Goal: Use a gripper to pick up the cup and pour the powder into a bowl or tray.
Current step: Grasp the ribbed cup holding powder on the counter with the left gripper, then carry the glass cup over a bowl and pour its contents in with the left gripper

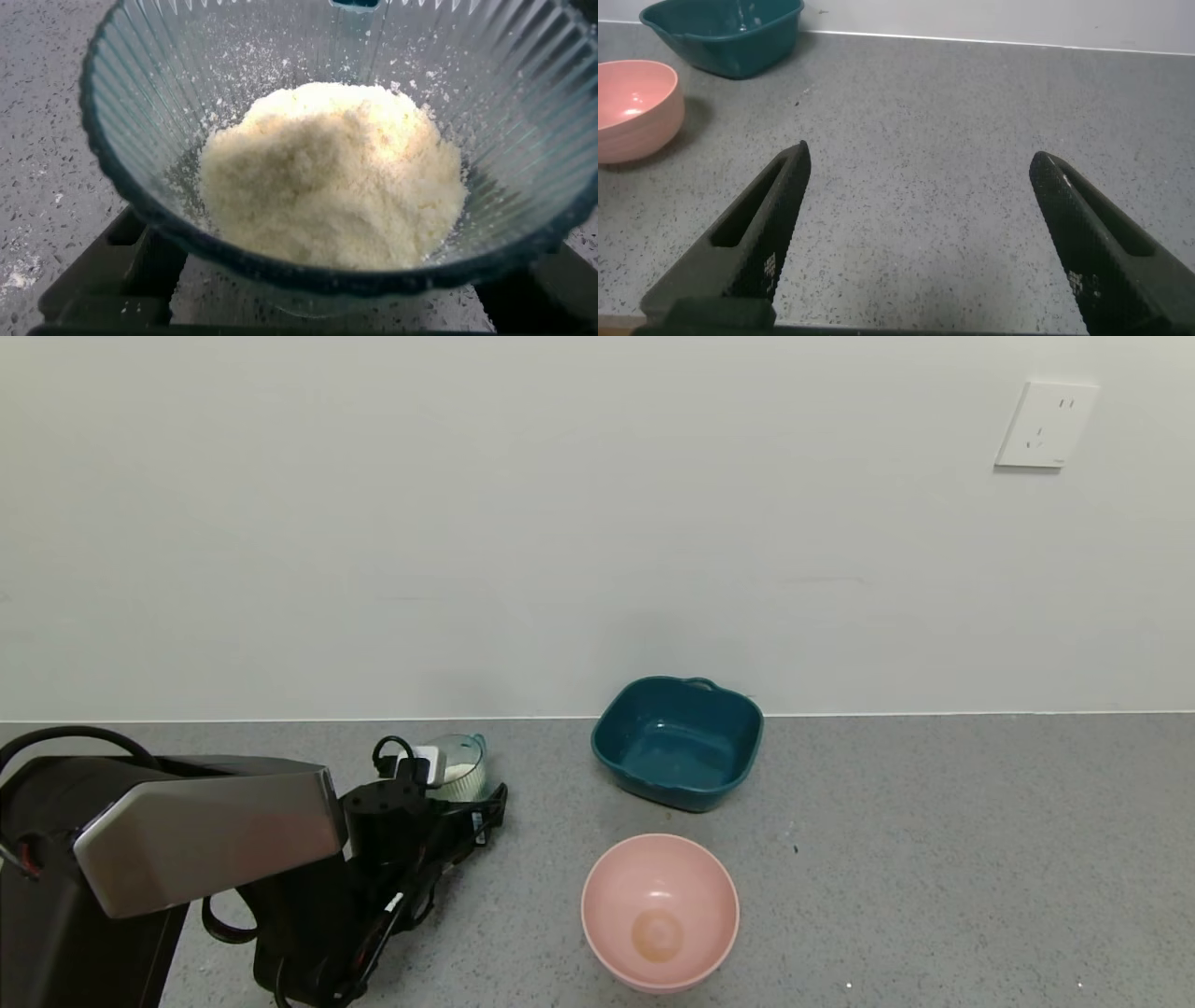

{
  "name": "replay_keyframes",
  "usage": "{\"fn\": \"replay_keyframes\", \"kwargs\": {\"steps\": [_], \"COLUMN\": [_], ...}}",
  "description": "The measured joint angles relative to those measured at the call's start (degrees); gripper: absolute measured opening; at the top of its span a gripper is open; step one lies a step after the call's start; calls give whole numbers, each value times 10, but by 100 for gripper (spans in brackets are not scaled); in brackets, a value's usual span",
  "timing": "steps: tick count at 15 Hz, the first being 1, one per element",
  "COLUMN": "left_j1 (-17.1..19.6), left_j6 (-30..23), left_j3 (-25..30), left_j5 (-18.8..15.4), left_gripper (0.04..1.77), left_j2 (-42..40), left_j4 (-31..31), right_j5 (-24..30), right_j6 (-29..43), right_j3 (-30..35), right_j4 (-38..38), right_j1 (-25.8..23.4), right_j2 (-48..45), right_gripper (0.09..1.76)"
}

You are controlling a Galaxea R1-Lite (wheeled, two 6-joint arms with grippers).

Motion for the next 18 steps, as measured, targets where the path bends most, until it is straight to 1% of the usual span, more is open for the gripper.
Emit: {"fn": "replay_keyframes", "kwargs": {"steps": [1, 2, 3, 4, 5, 14, 16, 18], "left_j1": [0, 0, 0, 0, 0, -1, -1, -1], "left_j6": [0, 0, 0, 1, 1, 1, 1, 2], "left_j3": [0, 1, 1, 2, 2, 12, 14, 19], "left_j5": [0, 0, 1, 1, 1, 2, 2, 2], "left_gripper": [172, 164, 145, 136, 133, 131, 131, 131], "left_j2": [0, 0, 0, 0, -1, -20, -32, -52], "left_j4": [0, 0, 0, 1, 1, 7, 14, 35], "right_j5": [0, 0, 0, 0, 0, 0, 0, 0], "right_j6": [0, 0, 0, 0, 0, 0, 0, 0], "right_j3": [0, 0, 0, 0, 0, 0, 0, 0], "right_j4": [0, 0, 0, 0, 0, 0, 0, 0], "right_j1": [0, 0, 0, 0, 0, 0, 0, 0], "right_j2": [0, 0, 0, 0, 0, 0, 0, 0], "right_gripper": [171, 171, 171, 171, 171, 171, 171, 171]}}
